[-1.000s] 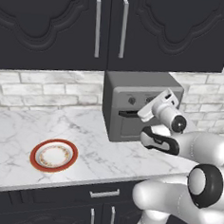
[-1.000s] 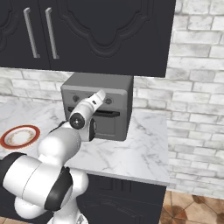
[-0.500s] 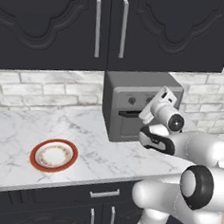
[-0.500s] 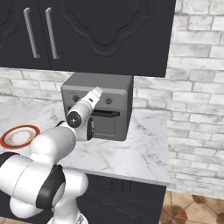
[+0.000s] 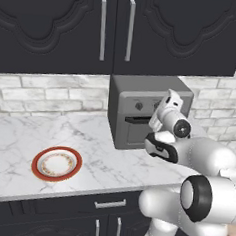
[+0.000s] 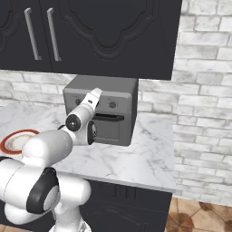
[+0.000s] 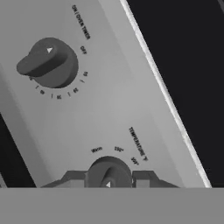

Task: Pull the toaster oven rack outwards. Pick up the baguette from the plate and place it on the toaster oven rack. Close the toaster oven door fully and set the temperature to the lowest setting.

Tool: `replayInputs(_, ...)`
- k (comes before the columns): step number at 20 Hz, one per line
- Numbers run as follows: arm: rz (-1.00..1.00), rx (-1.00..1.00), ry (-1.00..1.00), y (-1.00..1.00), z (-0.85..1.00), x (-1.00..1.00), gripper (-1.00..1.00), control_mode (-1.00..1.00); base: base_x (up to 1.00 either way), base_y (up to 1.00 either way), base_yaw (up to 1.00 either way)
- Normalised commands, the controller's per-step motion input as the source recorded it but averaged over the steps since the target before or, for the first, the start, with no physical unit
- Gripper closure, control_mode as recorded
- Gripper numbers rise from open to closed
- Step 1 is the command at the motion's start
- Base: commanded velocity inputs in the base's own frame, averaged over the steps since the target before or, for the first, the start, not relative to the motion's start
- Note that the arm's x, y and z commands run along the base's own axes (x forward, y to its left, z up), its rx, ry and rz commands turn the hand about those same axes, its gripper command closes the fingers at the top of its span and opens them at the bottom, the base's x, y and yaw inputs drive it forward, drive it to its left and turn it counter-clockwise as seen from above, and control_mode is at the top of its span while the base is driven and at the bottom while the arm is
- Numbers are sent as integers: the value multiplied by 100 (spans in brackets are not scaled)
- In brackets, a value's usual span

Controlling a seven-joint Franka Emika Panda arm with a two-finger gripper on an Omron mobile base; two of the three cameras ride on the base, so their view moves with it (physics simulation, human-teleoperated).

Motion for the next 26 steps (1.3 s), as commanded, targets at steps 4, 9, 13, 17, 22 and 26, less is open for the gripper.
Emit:
replayInputs(4,0,-18,0,0,-8,0,100,-100,0,0,0)
replayInputs(9,0,-19,0,-1,-6,0,100,-100,0,0,0)
replayInputs(13,3,-18,0,-4,-1,0,100,-100,0,0,0)
replayInputs(17,4,-16,0,-9,-2,0,100,-100,0,0,0)
replayInputs(22,7,-16,0,-10,-2,0,100,-100,0,0,0)
replayInputs(26,8,-15,0,-11,0,0,100,-100,0,0,0)
